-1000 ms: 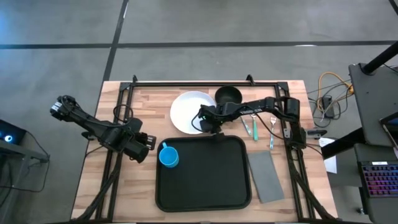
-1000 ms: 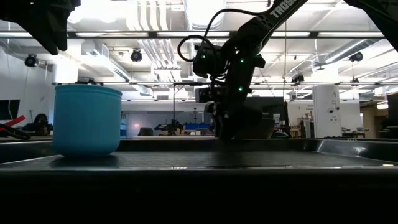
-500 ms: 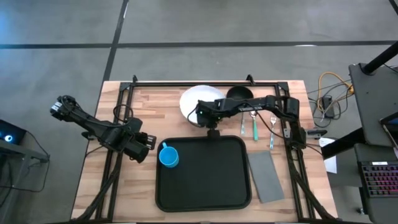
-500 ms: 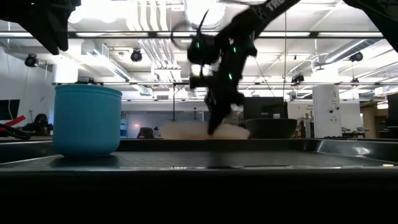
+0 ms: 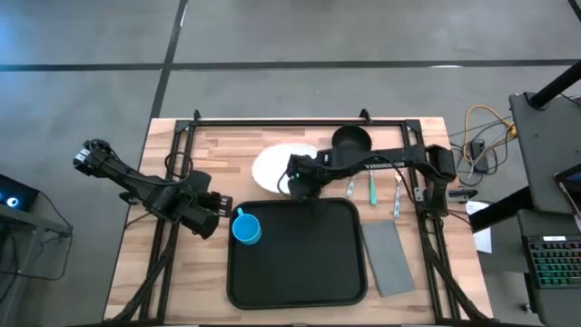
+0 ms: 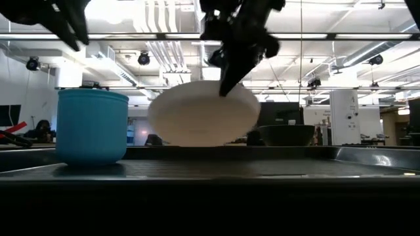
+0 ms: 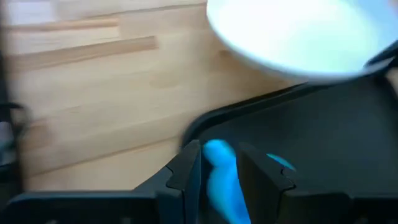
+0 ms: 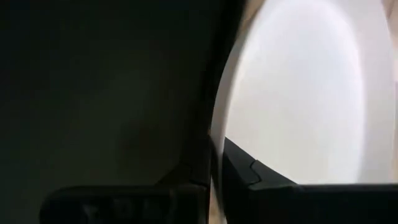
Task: Set up tray
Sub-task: Put the plate on top of the tray
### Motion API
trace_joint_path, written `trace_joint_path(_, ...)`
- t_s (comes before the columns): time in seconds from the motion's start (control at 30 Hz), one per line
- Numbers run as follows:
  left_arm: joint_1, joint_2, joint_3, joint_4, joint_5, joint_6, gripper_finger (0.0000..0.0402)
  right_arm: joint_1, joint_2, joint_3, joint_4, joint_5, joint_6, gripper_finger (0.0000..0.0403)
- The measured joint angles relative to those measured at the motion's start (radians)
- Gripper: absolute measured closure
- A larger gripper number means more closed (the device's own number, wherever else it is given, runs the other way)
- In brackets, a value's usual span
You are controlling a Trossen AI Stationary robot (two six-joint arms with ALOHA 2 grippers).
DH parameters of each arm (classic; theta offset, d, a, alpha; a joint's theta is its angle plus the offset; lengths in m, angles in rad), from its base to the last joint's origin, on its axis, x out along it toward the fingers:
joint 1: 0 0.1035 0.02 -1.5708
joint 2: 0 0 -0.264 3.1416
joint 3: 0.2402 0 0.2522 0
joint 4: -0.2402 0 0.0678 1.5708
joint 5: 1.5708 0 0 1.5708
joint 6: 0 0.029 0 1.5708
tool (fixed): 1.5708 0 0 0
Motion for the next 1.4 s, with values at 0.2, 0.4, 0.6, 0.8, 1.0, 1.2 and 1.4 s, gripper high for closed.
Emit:
trace_joint_path(0.2, -0.003, 0.023, 0.0, 0.09, -0.003, 0.028, 0.0317, 0.141, -0.052, -0.021, -0.092, 0.172, 0.049, 0.0395)
trace_joint_path(0.4, -0.004, 0.057, 0.0, 0.109, 0.003, 0.101, 0.0317, 0.292, -0.115, -0.064, -0.101, 0.294, 0.291, 0.0395)
trace_joint_path(0.6, -0.068, 0.089, 0.0, 0.173, 0.048, 0.164, 0.0317, 0.455, -0.113, -0.069, -0.066, 0.312, 0.562, 0.0394)
trace_joint_path(0.8, -0.171, 0.137, 0.0, 0.197, 0.049, 0.169, 0.0317, 0.603, -0.04, -0.063, 0.0, 0.295, 0.696, 0.0394)
trace_joint_path(1.0, -0.251, 0.184, 0.0, 0.262, 0.051, 0.14, 0.0317, 0.691, 0.099, 0.006, 0.01, 0.261, 0.676, 0.0394)
trace_joint_path(1.2, -0.296, 0.202, 0.0, 0.349, 0.051, 0.138, 0.0317, 0.71, 0.241, 0.119, 0.008, 0.259, 0.547, 0.0394)
trace_joint_path(1.4, -0.297, 0.196, 0.0, 0.37, 0.05, 0.138, 0.0317, 0.695, 0.252, 0.145, 0.022, 0.251, 0.458, 0.0395)
